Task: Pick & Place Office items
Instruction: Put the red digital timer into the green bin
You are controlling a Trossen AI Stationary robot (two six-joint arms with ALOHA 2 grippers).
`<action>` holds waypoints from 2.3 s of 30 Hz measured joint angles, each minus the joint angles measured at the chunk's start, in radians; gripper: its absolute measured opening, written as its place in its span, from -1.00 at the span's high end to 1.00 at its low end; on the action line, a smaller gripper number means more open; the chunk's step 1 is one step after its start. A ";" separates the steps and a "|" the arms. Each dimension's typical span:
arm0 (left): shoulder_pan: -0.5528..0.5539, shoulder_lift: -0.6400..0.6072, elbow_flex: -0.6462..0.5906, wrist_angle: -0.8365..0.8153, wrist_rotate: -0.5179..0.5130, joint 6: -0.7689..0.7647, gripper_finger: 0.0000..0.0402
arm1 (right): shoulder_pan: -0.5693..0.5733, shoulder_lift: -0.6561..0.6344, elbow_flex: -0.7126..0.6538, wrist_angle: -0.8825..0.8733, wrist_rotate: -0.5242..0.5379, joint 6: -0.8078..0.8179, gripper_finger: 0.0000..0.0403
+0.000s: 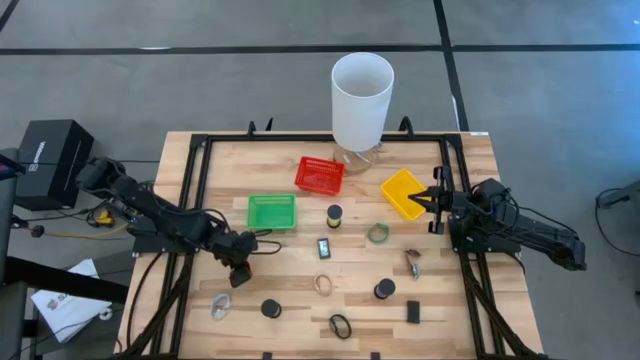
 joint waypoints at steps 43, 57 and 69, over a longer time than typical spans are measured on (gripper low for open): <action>-0.075 0.200 0.129 -0.195 -0.015 0.053 0.17 | 0.000 0.000 0.000 0.001 0.000 0.000 1.00; -0.104 0.202 0.072 -0.118 -0.022 0.055 -0.45 | 0.000 0.000 0.000 0.001 0.000 0.000 1.00; -0.123 0.201 0.028 -0.095 -0.116 0.055 -0.18 | 0.000 0.000 0.000 0.000 0.000 -0.001 1.00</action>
